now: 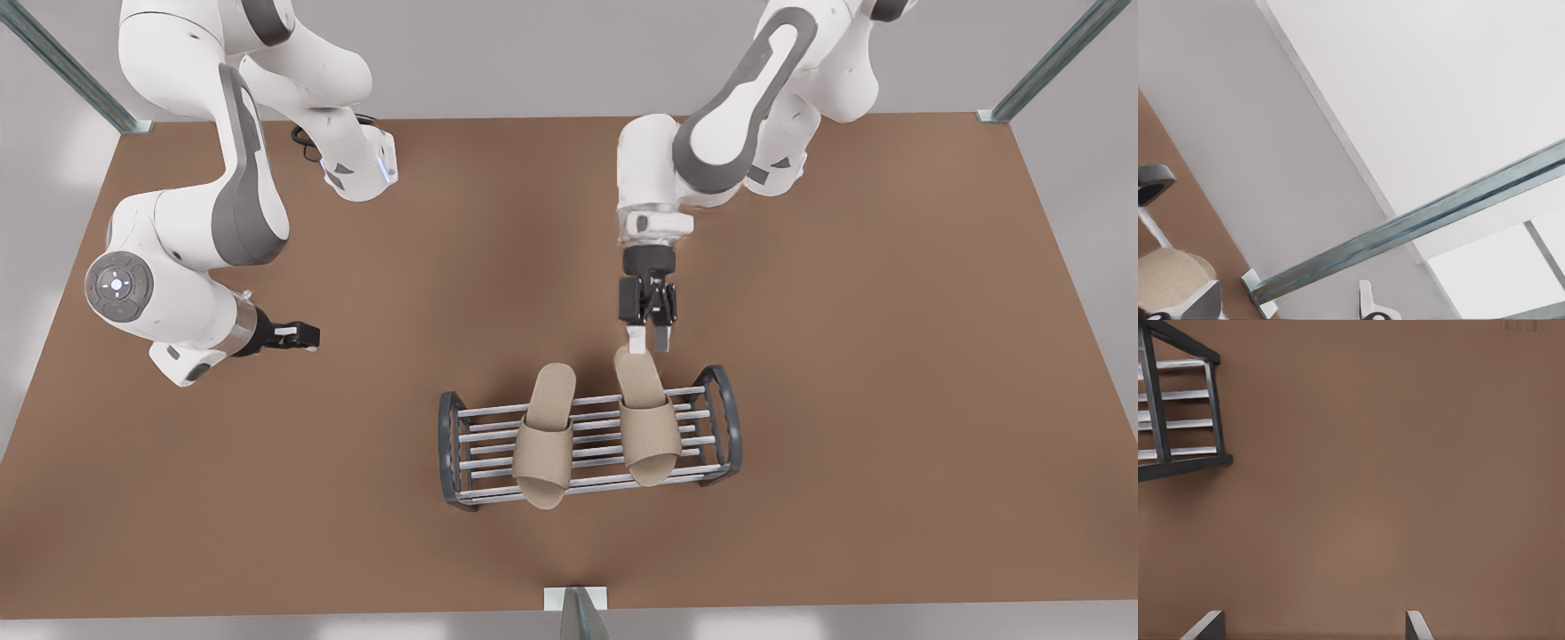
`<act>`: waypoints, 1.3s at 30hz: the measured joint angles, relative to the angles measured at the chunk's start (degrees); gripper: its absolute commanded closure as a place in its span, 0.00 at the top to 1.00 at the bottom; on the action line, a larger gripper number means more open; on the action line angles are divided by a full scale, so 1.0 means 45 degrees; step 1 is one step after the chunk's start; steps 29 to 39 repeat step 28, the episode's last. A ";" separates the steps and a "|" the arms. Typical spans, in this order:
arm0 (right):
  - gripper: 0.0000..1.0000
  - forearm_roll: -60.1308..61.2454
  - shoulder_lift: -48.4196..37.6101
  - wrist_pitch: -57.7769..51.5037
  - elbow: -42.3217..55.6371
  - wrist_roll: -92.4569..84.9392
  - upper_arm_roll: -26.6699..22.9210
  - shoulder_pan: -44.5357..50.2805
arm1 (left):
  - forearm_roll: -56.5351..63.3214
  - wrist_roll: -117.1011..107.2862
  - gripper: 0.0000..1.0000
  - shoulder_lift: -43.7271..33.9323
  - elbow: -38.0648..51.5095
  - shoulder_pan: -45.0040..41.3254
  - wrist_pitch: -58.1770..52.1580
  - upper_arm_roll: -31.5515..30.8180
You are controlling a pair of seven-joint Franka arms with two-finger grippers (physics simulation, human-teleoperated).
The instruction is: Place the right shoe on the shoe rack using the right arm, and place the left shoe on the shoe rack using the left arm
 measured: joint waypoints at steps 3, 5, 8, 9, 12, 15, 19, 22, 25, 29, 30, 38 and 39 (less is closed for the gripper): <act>1.00 -0.0003 -0.0010 -0.0049 0.0048 -0.0109 -0.0001 -0.0216 | -0.8181 0.4893 1.00 -0.0228 0.2750 0.2777 -0.5245 0.1490; 1.00 -0.0002 -0.0015 -0.0114 0.0241 -0.0175 -0.0003 -0.0435 | -1.1011 0.7881 1.00 -0.0237 0.3059 0.4778 -0.7534 0.1964; 1.00 -0.0009 -0.0017 -0.0185 0.0336 -0.0260 -0.0005 -0.0496 | -1.3074 1.1779 1.00 -0.0775 0.3117 0.6670 -0.9696 -0.0524; 1.00 -0.0022 -0.0017 -0.0199 0.0344 -0.0287 -0.0011 -0.0484 | -1.3440 1.2934 1.00 -0.1084 0.3088 0.6832 -1.0122 -0.1285; 1.00 -0.0323 -0.0017 -0.0215 0.0361 -0.0352 -0.0020 -0.0461 | -1.3647 1.5954 1.00 -0.1709 0.2859 0.6713 -1.0926 -0.2817; 1.00 -0.0606 0.0012 -0.0218 0.0354 -0.0396 -0.0016 -0.0323 | -1.3741 1.8614 1.00 -0.1826 0.2597 0.5548 -1.1432 -0.3048; 1.00 -0.0863 0.0105 -0.0212 0.0352 -0.0441 0.0006 -0.0152 | -1.3799 2.1569 1.00 -0.0942 0.2562 0.5049 -1.1837 -0.3244; 1.00 -0.0935 0.0183 -0.0206 0.0352 -0.0470 0.0032 -0.0140 | -1.3834 2.3388 1.00 -0.0729 0.2637 0.7342 -1.2013 -0.3295; 1.00 -0.0966 0.0213 -0.0203 0.0351 -0.0496 0.0053 -0.0126 | -1.3866 2.4930 1.00 -0.0960 0.2811 0.9257 -1.2184 -0.3339; 1.00 -0.0982 0.0222 -0.0200 0.0352 -0.0519 0.0057 -0.0125 | -1.3873 2.6232 1.00 -0.0976 0.2865 0.9290 -1.2292 -0.3393; 1.00 -0.0982 0.0222 -0.0200 0.0352 -0.0519 0.0057 -0.0125 | -1.3873 2.6232 1.00 -0.0976 0.2865 0.9290 -1.2292 -0.3393; 1.00 -0.0982 0.0222 -0.0200 0.0352 -0.0519 0.0057 -0.0125 | -1.3873 2.6232 1.00 -0.0976 0.2865 0.9290 -1.2292 -0.3393; 1.00 -0.0982 0.0222 -0.0200 0.0352 -0.0519 0.0057 -0.0125 | -1.3873 2.6232 1.00 -0.0976 0.2865 0.9290 -1.2292 -0.3393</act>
